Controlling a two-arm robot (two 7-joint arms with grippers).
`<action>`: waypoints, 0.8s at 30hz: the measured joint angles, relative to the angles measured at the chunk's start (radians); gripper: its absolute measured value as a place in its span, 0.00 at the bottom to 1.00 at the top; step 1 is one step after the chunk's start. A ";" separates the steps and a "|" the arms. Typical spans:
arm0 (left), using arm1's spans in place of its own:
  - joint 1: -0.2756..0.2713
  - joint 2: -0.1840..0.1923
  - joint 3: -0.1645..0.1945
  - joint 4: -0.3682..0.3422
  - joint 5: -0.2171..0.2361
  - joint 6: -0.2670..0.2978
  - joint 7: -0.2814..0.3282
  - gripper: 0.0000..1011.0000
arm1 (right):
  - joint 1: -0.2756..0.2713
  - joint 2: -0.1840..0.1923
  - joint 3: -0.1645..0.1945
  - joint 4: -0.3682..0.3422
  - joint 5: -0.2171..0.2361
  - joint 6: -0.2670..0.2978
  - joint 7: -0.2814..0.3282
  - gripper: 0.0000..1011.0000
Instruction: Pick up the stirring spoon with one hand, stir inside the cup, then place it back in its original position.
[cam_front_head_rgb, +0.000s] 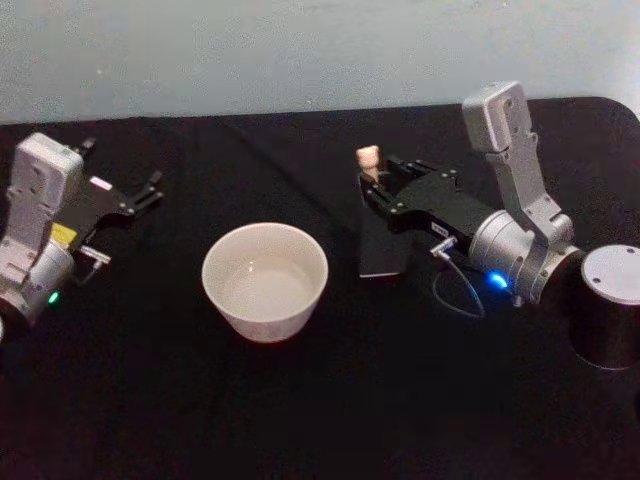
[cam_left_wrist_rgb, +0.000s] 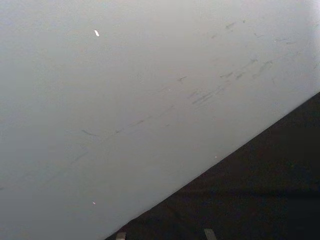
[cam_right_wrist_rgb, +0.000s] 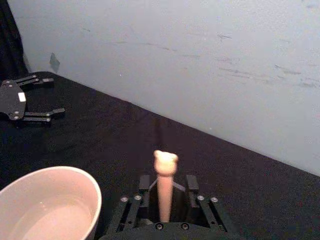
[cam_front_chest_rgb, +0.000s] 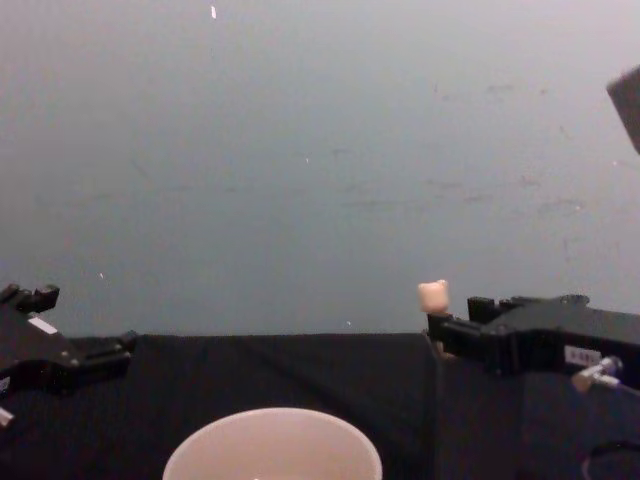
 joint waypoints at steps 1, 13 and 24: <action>0.000 0.000 0.000 0.000 0.000 0.000 0.000 0.99 | 0.000 0.000 0.000 0.000 0.000 0.000 0.000 0.45; 0.000 0.000 0.000 0.000 0.000 0.000 0.000 0.99 | 0.000 0.000 0.000 -0.001 0.002 -0.001 0.001 0.86; 0.000 0.000 0.000 0.000 0.000 0.000 0.000 0.99 | 0.000 0.000 0.000 -0.001 0.002 -0.002 0.001 0.99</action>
